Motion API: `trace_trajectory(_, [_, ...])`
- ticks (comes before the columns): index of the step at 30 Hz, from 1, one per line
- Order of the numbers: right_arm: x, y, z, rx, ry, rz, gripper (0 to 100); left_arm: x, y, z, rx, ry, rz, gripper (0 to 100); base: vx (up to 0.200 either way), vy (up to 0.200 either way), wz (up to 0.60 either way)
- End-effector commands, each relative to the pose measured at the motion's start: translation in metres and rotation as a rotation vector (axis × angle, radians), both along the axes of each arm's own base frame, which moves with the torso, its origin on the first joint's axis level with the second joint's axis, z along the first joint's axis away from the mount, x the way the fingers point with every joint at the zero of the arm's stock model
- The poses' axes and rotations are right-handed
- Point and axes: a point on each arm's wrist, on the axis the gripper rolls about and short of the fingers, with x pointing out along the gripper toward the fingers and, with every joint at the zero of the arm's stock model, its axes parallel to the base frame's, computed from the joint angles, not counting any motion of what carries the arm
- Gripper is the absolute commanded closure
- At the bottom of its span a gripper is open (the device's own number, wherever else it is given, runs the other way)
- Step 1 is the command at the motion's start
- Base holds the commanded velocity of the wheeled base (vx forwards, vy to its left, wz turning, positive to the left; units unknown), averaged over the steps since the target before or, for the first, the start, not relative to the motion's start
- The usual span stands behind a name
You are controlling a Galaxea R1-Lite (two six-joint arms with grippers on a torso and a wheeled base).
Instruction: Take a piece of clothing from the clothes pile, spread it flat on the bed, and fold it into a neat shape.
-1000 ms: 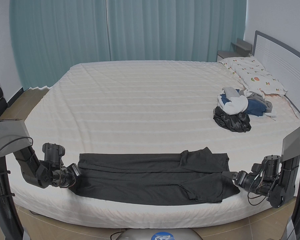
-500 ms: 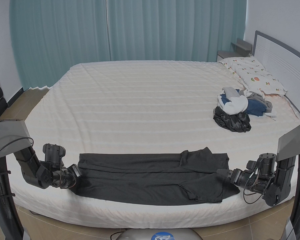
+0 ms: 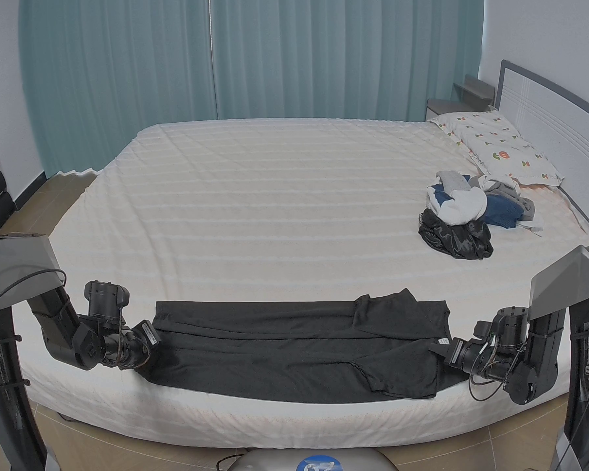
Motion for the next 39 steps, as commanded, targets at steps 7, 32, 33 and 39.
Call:
trace_trajectory(7, [0.007,-0.013,0.001,0.021,-0.023,-0.039,100,0.001,0.0,0.0,0.002,-0.001,0.0,100,0.0,0.0,0.0])
trace_trajectory(32, [0.014,-0.025,0.005,0.055,-0.042,-0.092,0,0.005,0.004,0.007,-0.033,-0.062,0.048,0,0.0,0.0,0.0])
trace_trajectory(33, [0.014,-0.029,0.007,0.06,-0.045,-0.106,0,0.006,0.006,0.009,-0.042,-0.071,0.062,0,0.0,0.0,0.0])
trace_trajectory(39, [0.018,-0.04,0.02,0.146,-0.06,-0.186,0,0.016,0.013,0.023,-0.125,-0.127,0.112,0,0.0,0.0,0.0])
